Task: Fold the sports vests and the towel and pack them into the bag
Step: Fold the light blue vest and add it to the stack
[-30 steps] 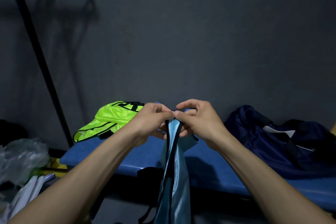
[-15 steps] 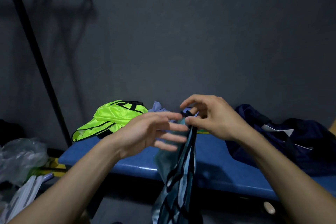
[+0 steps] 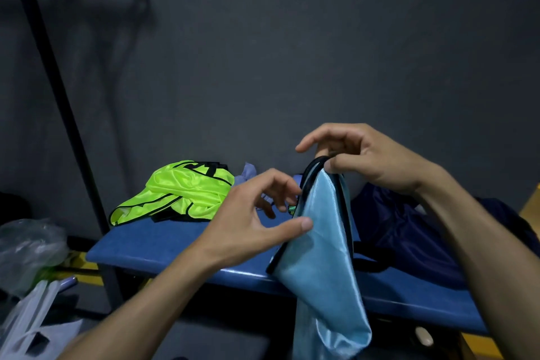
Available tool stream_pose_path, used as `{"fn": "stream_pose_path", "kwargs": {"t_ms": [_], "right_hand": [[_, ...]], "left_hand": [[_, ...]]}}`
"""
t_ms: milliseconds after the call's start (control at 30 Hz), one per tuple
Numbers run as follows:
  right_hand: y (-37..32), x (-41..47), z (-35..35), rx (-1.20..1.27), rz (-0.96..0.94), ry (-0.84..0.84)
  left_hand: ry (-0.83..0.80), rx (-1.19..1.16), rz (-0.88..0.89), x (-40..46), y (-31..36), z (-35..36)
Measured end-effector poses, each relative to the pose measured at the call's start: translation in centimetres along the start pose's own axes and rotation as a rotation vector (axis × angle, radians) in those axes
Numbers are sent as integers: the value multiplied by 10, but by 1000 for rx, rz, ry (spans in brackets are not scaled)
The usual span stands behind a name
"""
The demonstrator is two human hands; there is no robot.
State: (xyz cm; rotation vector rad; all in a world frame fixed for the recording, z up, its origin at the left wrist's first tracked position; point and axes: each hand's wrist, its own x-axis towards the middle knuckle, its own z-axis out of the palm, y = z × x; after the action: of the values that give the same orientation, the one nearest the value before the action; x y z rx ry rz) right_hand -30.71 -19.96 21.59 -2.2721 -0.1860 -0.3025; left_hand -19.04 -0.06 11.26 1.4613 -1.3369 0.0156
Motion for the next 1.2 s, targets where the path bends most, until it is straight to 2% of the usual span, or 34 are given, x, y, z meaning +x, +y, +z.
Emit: {"fn": "stream_pose_path", "kwargs": {"t_ms": [133,233,367,500,600,667,767,867,1000,1067,1200], "right_hand": [[6,0,8,8,0,18],[9,0,11,-5,-4,48],[14,0,14,5,-28,53],[27,-1,14,-13,-42,67],[44,0,16,-16,-10,121],[55,1,19,-1,6,196],[67,2,23,25,22,284],[73,1,28,120,59,343],[75,-1,37,223,71,386],[72,-3,40,241,57,389],[65,-4,42,185,-6,398]], "left_hand": [[16,93,84,-7,-4,12],[31,67,31,-10,-12,17],[-54,94,-21,-12,-25,21],[-66,-3,-81,-10,-27,11],[-76,5,-45,-8,-16,-3],[-153,155,44,-8,-8,-9],[-261,515,173,-12,-1,-15],[-229,827,264,-10,-4,-24],[-175,1075,351,1,-3,-38],[-146,1034,310,9,1,-47],[-190,664,69,24,6,-61]]}}
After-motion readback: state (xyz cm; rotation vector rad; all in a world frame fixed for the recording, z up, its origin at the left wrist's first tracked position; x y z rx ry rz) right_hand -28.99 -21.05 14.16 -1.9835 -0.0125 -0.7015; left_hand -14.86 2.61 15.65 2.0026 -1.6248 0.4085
